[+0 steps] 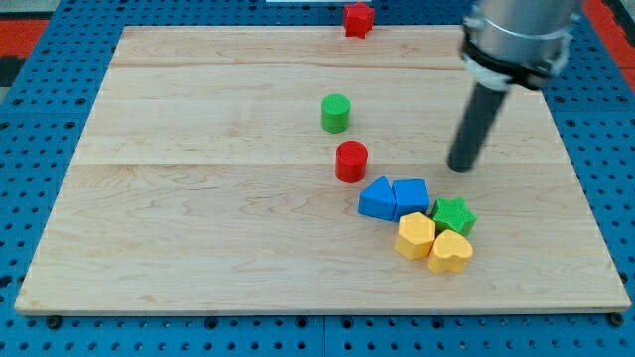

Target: Push a group of blocks to the right side of the board

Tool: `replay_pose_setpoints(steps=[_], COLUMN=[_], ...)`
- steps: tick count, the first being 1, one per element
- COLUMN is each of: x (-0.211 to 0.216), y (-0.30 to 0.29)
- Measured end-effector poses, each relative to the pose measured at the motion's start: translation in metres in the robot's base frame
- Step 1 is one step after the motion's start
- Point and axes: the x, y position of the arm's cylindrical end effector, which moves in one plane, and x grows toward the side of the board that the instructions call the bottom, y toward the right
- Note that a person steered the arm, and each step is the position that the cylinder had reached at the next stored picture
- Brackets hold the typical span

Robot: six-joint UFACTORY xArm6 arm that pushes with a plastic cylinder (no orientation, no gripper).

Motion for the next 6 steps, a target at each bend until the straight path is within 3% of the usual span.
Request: replay_pose_setpoints(steps=[1, 2, 3, 5, 6], x=[0.001, 0.022, 0.062, 0.064, 0.066], y=[-0.090, -0.108, -0.091, -0.036, -0.037])
